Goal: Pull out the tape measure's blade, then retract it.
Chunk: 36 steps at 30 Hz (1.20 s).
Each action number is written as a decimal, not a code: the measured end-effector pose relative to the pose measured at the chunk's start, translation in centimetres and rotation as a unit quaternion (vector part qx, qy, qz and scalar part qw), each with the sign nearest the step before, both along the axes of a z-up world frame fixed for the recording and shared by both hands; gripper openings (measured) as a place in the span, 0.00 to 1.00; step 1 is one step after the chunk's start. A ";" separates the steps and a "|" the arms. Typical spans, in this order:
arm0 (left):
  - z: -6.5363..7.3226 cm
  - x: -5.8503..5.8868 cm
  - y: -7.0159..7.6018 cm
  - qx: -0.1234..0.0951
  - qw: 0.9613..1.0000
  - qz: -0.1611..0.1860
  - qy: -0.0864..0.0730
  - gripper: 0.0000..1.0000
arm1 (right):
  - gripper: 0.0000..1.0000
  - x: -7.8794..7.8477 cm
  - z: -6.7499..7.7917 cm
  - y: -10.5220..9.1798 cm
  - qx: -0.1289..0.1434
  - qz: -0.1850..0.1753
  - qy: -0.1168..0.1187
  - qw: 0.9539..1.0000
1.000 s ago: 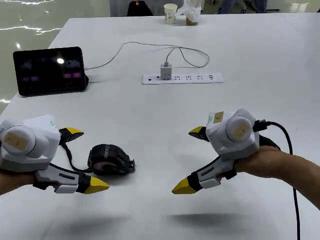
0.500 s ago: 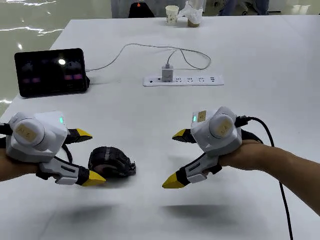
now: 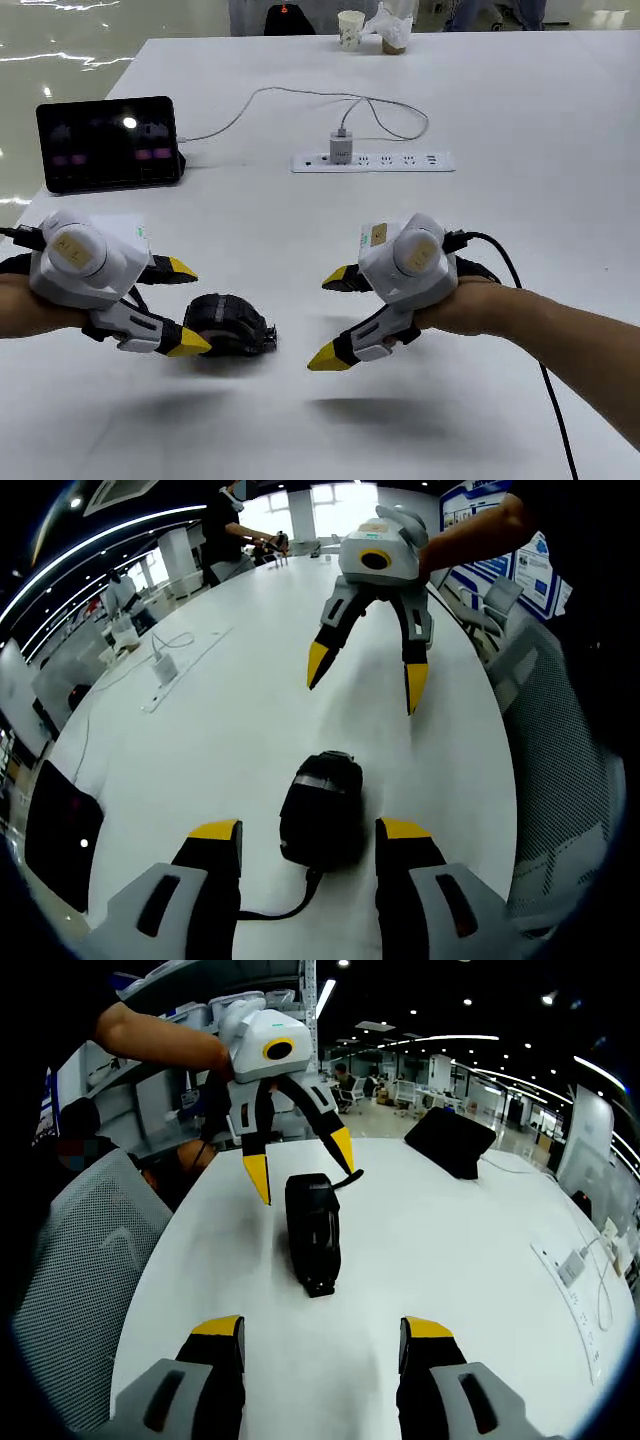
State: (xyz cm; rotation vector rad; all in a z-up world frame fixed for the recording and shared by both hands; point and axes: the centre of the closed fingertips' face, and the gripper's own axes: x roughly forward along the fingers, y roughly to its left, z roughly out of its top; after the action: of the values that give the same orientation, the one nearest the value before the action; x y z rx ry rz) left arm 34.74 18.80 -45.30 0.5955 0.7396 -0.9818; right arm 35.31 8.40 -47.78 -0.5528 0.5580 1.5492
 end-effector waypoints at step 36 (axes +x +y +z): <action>-2.6 -0.1 -0.3 0.094 0.989 -0.107 0.041 0.28 | 0.22 -0.7 -3.5 4.7 -0.049 0.082 -0.031 0.995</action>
State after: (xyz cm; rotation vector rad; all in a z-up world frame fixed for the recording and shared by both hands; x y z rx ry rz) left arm 34.65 18.46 -47.88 0.8160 0.8590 -1.1477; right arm 34.62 13.13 -51.32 -0.7349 0.5547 1.6596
